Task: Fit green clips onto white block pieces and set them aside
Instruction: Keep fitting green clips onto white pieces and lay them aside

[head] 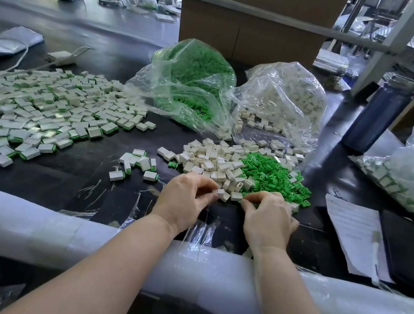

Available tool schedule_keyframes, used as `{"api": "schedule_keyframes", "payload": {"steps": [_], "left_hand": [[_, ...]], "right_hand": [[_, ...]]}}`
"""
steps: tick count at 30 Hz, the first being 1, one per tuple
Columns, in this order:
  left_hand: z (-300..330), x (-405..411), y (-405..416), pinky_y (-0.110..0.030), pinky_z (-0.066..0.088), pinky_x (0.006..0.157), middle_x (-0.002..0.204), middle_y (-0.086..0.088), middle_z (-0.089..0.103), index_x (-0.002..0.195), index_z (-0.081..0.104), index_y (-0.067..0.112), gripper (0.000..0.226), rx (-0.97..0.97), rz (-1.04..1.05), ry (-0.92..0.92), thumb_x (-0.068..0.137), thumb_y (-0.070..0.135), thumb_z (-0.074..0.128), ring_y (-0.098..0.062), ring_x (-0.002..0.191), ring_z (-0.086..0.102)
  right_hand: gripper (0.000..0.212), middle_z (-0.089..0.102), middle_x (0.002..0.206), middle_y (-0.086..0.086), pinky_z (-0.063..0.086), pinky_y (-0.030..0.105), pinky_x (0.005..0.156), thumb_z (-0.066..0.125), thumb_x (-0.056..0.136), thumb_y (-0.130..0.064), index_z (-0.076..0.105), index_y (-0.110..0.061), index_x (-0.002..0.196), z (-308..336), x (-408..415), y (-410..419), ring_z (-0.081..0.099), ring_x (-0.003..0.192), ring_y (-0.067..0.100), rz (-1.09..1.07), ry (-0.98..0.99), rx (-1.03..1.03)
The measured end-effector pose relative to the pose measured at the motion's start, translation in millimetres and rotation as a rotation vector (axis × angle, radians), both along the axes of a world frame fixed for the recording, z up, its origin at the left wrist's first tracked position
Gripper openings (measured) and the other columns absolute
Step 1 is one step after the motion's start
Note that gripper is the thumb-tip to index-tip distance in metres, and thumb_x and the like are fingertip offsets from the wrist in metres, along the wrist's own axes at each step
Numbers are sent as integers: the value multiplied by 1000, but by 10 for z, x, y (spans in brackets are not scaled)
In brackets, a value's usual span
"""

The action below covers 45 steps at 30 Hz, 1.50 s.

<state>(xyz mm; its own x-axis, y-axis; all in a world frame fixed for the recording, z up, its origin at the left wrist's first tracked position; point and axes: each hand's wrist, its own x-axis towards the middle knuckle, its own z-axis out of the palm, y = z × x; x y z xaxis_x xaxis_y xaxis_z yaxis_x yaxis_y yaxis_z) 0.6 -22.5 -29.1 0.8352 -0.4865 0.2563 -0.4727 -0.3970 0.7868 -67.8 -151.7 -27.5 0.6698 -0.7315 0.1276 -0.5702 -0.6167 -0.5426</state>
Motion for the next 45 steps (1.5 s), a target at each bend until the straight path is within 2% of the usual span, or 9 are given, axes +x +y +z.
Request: {"api": "schedule_keyframes", "payload": {"steps": [4, 8, 11, 16, 23, 30, 35, 40, 45], "left_hand": [[-12, 20, 7, -6, 47, 74, 78, 13, 65, 92, 70, 24, 10, -67, -36, 92, 82, 22, 69, -1, 75, 61], [-11, 37, 14, -9, 49, 72, 78, 10, 66, 81, 65, 30, 10, -111, -82, 163, 81, 21, 69, -3, 75, 62], [-7, 39, 18, -8, 47, 69, 76, 9, 65, 77, 60, 31, 14, -132, -92, 177, 82, 21, 69, -1, 71, 60], [-28, 57, 17, -17, 50, 75, 77, 6, 65, 76, 59, 31, 16, -169, -117, 215, 82, 21, 69, -7, 73, 61], [-41, 72, 14, -35, 52, 86, 85, -2, 69, 80, 64, 32, 13, -174, -160, 268, 82, 21, 69, -19, 85, 64], [-22, 63, 16, -34, 52, 85, 85, -6, 68, 80, 64, 30, 13, -204, -173, 278, 82, 18, 68, -17, 82, 62], [-25, 60, 14, -33, 52, 84, 83, -2, 67, 82, 64, 28, 13, -185, -193, 293, 83, 16, 68, -15, 81, 62], [-10, 61, 28, -33, 54, 82, 86, -4, 68, 83, 65, 25, 13, -212, -191, 294, 84, 13, 66, -21, 85, 64], [-15, 59, 24, -29, 53, 81, 83, -1, 68, 81, 64, 28, 14, -204, -192, 302, 84, 14, 67, -17, 83, 64]], "right_hand": [[13, 58, 106, 1, 30, 34, 87, 55, 93, -27, 63, -17, 97, -14, 10, 0, 46, 106, 22, 42, -136, -38], [5, 61, 80, -3, 45, 32, 74, 53, 94, -12, 57, -12, 92, 16, -16, 62, 57, 80, 19, 213, -485, 170], [11, 62, 74, -5, 48, 29, 67, 58, 90, -7, 58, -16, 84, 44, -20, 72, 57, 69, 11, 307, -528, 304], [19, 65, 76, -2, 50, 14, 69, 68, 77, 6, 65, -12, 82, 69, -34, 46, 60, 69, 4, 369, -598, 534], [21, 68, 75, -3, 50, 14, 72, 67, 76, 10, 70, -11, 76, 72, -34, 49, 62, 70, 1, 387, -614, 592], [13, 68, 75, 1, 50, 16, 69, 66, 78, 8, 70, -4, 79, 55, -27, 38, 61, 69, 4, 387, -611, 636], [17, 66, 70, 1, 49, 15, 62, 66, 78, 7, 69, -9, 75, 50, -30, 34, 59, 63, 4, 374, -597, 628], [18, 67, 70, -1, 53, 21, 65, 69, 77, 5, 70, -13, 73, 54, -36, 45, 61, 63, 6, 392, -552, 659], [17, 68, 68, -2, 52, 19, 63, 69, 78, 3, 71, -13, 73, 66, -39, 53, 61, 62, 6, 377, -549, 678]]}}
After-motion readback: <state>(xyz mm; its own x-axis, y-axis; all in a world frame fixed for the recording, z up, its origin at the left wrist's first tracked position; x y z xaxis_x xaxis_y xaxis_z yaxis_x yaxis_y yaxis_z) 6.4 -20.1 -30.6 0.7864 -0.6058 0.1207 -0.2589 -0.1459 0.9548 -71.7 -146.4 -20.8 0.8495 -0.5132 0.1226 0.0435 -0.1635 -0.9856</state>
